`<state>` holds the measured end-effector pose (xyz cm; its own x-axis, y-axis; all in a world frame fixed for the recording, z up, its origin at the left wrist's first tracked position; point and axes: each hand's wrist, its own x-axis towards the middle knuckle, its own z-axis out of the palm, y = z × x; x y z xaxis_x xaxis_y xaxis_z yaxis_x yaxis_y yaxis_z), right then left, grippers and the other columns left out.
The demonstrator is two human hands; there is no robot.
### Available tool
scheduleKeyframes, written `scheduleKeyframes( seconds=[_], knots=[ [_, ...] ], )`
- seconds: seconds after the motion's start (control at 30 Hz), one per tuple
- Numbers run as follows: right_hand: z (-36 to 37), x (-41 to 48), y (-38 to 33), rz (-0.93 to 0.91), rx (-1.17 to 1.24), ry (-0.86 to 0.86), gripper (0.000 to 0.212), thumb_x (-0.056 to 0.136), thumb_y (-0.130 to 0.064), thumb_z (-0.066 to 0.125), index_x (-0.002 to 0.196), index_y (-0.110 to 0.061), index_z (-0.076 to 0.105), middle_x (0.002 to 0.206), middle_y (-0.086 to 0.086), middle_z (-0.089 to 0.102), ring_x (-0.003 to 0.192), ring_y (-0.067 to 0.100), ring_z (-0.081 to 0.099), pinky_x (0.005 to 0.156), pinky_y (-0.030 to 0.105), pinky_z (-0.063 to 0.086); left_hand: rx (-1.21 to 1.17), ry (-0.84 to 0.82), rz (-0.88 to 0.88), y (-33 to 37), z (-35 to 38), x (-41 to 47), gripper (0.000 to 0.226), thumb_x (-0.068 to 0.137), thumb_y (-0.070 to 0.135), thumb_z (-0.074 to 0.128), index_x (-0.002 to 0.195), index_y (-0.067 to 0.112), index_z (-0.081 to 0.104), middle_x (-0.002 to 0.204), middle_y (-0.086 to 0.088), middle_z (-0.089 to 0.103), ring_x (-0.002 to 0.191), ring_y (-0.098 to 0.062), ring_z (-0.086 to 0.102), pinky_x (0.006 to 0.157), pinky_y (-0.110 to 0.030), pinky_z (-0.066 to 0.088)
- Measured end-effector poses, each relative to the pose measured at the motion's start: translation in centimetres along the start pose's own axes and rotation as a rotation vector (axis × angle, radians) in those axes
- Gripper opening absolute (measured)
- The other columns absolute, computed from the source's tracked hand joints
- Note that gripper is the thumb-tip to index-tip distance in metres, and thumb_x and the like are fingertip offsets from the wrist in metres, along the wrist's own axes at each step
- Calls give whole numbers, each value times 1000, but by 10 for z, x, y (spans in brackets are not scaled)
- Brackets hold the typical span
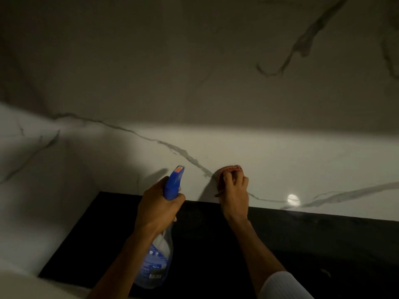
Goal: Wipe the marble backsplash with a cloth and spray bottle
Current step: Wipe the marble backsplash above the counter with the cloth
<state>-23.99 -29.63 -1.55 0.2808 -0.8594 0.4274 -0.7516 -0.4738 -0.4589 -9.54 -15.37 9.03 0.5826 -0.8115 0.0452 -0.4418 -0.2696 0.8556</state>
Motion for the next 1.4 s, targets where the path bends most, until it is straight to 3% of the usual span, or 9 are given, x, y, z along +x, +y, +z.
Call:
scheduleKeyframes(
  seconds=[0.13, 0.27, 0.37, 0.47, 0.7, 0.93, 1.13, 1.2, 1.4],
  knots=[
    [14, -5, -22, -11, 85, -76, 72, 73, -6, 76, 135, -15, 40, 143, 13, 28, 124, 29, 37, 93, 45, 52, -74, 116, -65, -7, -18, -3, 23, 77, 7, 67, 62, 16, 51, 48, -1, 53, 36, -5, 52, 54, -26, 43],
    [34, -10, -50, -203, 80, -503, 91, 68, -16, 82, 144, -23, 32, 149, 6, 22, 131, 26, 32, 109, 42, 37, -105, 160, -76, -19, -34, -5, 24, 77, 7, 66, 61, 17, 51, 50, -2, 53, 38, -6, 53, 53, -26, 41],
    [40, -18, -68, -246, 223, -512, 59, 80, -4, 67, 135, -13, 46, 137, 9, 38, 117, 24, 44, 102, 34, 44, -164, 167, -69, -28, -46, -5, 16, 79, 5, 65, 71, 17, 59, 60, -3, 60, 45, -10, 57, 53, -26, 45],
    [31, -29, -70, -7, 544, -369, 40, 84, 13, 52, 114, -10, 61, 120, 8, 54, 102, 19, 56, 89, 16, 46, -301, 246, -93, -38, -60, -5, 14, 81, 1, 65, 81, 15, 63, 65, -5, 63, 42, -6, 58, 44, -15, 46],
    [-7, -49, -52, 521, 1209, -176, 34, 90, 9, 51, 106, -15, 69, 106, 6, 70, 101, 26, 66, 86, 43, 55, -409, 410, -3, -68, -91, 0, 18, 81, 0, 66, 80, 16, 60, 60, 1, 65, 58, -24, 65, 54, -31, 56],
    [-29, 8, -70, 194, 730, 304, 46, 82, 8, 60, 122, -13, 56, 134, 4, 45, 123, 16, 48, 99, 39, 50, -400, 396, 43, -70, -98, 5, 12, 81, -3, 65, 88, 6, 61, 57, 5, 66, 48, -3, 63, 50, -18, 52],
    [6, 24, -99, 41, 362, 185, 44, 89, -21, 66, 123, -42, 47, 136, -4, 36, 117, 5, 43, 95, 14, 43, -328, 387, -45, -65, -98, 9, 15, 83, 7, 66, 76, -5, 62, 59, -17, 63, 35, -9, 56, 41, -18, 48],
    [20, 18, -106, -108, 221, 130, 29, 96, -30, 55, 107, -57, 48, 123, -15, 43, 107, 10, 53, 85, 25, 54, -275, 385, -47, -66, -97, 10, 23, 81, 10, 67, 69, -7, 59, 55, -19, 61, 37, -14, 56, 49, -30, 52],
    [59, -19, -85, -43, 135, -202, 37, 86, -8, 64, 120, -21, 61, 132, -1, 48, 117, 18, 46, 97, 36, 47, -375, 408, 17, -69, -115, 6, 14, 81, 2, 66, 73, 10, 59, 54, 1, 62, 42, -4, 58, 45, -12, 47]
  ],
)
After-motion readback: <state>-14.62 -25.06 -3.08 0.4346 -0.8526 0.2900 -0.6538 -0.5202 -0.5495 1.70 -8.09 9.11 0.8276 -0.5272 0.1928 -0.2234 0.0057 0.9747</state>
